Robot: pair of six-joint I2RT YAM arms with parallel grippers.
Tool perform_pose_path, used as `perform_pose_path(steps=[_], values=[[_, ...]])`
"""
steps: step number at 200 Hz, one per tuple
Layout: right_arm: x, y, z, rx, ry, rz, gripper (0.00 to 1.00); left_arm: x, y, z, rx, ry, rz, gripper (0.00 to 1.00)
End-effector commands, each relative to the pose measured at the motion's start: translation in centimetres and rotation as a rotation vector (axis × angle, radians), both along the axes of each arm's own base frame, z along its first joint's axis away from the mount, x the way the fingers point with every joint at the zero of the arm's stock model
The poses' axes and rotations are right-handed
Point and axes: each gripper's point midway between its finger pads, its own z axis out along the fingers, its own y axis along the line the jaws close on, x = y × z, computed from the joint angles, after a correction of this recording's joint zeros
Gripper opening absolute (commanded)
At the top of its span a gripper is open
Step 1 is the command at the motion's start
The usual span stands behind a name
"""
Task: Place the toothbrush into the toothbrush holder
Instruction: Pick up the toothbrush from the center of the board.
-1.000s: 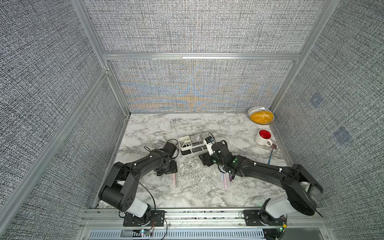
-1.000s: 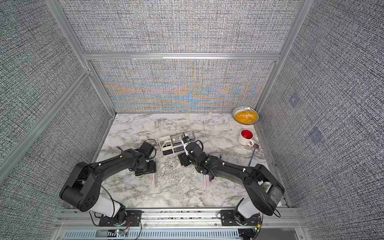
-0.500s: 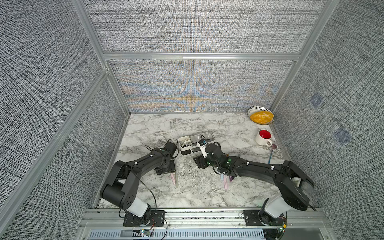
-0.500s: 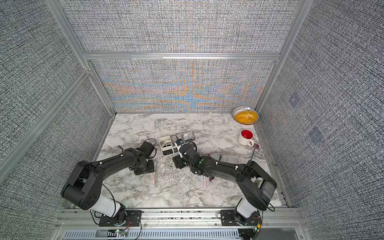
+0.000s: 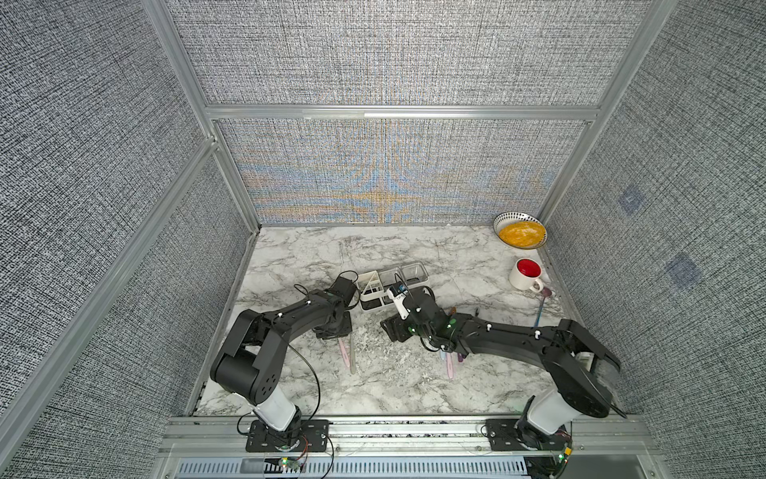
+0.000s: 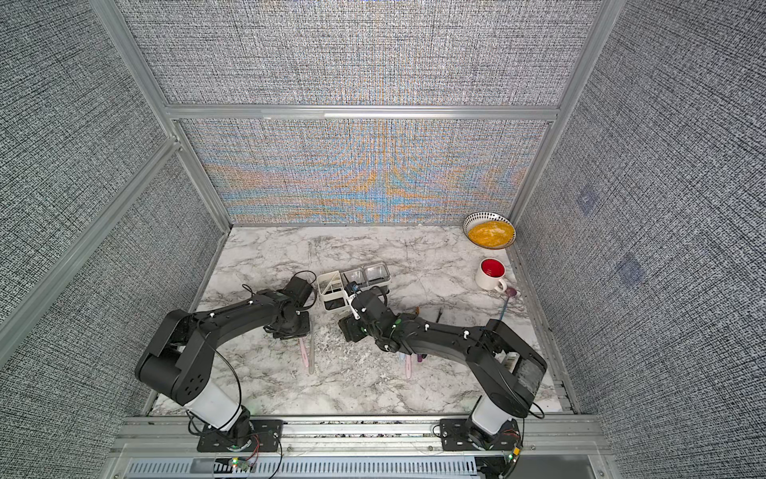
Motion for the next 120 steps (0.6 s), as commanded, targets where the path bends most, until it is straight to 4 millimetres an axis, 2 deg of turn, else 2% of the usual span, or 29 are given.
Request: perform_pose_path(steps=[1, 15, 36, 51, 120], values=[[-0.2, -0.1, -0.5, -0.012, 0.01, -0.003, 0.77, -0.5, 0.8, -0.6, 0.046, 0.021, -0.016, 0.29], [-0.2, 0.0, -0.6, -0.014, 0.01, -0.002, 0.77, -0.5, 0.4, -1.0, 0.023, 0.025, -0.018, 0.22], [-0.2, 0.0, -0.5, -0.024, 0.004, -0.002, 0.78, -0.6, -0.4, -1.8, -0.018, 0.04, -0.023, 0.2], [-0.2, 0.0, -0.5, -0.027, 0.001, -0.006, 0.78, -0.6, -0.9, -2.3, -0.045, 0.049, -0.022, 0.12], [-0.4, -0.9, -0.7, -0.037, -0.009, -0.024, 0.78, -0.7, -1.3, -1.8, -0.066, 0.047, -0.063, 0.12]])
